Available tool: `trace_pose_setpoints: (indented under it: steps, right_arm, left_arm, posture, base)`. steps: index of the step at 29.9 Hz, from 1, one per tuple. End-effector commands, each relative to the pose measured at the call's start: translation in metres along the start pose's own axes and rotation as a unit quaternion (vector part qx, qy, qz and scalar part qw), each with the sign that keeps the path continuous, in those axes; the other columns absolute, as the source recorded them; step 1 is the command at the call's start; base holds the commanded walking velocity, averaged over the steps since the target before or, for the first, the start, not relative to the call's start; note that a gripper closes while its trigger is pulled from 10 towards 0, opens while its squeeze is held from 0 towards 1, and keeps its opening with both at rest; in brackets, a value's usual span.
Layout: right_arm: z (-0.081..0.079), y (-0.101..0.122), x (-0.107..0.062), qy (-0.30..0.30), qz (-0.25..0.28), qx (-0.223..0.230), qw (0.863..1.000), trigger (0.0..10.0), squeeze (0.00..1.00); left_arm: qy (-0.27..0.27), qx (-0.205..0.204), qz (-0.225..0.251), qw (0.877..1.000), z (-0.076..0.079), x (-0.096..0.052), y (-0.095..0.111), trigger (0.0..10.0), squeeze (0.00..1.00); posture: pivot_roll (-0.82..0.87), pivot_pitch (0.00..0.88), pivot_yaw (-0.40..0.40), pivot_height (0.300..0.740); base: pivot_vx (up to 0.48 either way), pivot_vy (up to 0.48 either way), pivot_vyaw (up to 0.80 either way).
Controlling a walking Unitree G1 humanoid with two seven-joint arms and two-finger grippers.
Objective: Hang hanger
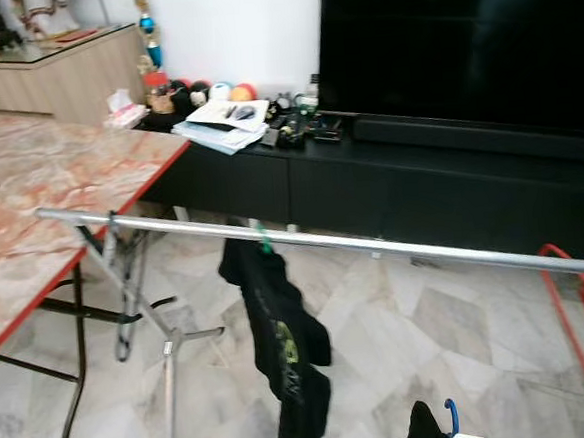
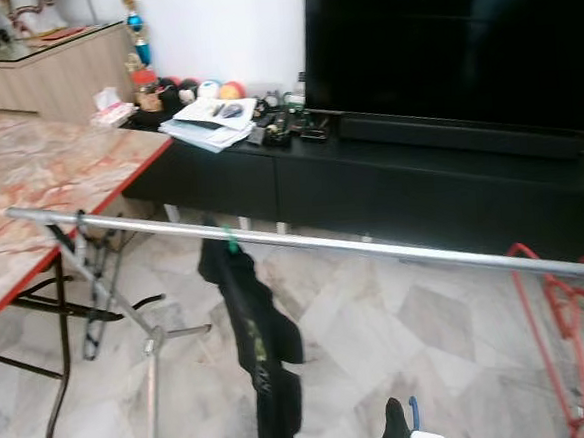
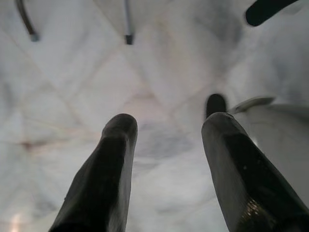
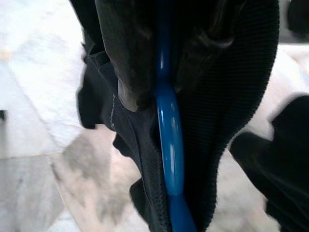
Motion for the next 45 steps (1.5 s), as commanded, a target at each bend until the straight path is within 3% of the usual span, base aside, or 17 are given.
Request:
trace_pose_setpoints:
  steps: [1, 9, 45]
  right_arm:
    - [-0.0077, -0.0066, -0.0008, 0.011, -0.009, 0.018, 1.000, 10.0, 0.00]
    - [-0.0084, -0.0062, -0.0008, 0.012, -0.009, 0.017, 1.000, 10.0, 0.00]
    - [-0.0018, 0.0017, -0.0002, -0.009, 0.012, 0.047, 0.999, 10.0, 0.00]
  left_arm:
    - [-0.002, -0.001, 0.001, 1.000, 0.0030, 0.0010, 0.0030, 10.0, 0.00]
    - [-0.002, -0.001, 0.002, 1.000, 0.0031, 0.0010, 0.0035, 10.0, 0.00]
    - [-0.010, 0.000, 0.008, 1.000, 0.0042, 0.0012, 0.0061, 10.0, 0.00]
  posture:
    - [0.10, 0.000, 0.019, 0.740]
    - [0.10, 0.000, 0.018, 0.740]
    - [0.11, 0.000, 0.014, 0.740]
  base:
    - [0.000, 0.439, 0.00]
    - [0.000, 0.411, 0.00]
    - [0.000, 0.000, 0.00]
Point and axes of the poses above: a point about 5 cm out from each wrist's last joint towards the gripper, its own x axis pointing out of the wrist towards the gripper, its own y axis along the axis of the wrist's last joint, z = x × y, the point moved 3 cm from there along x, pointing out of the wrist towards the gripper
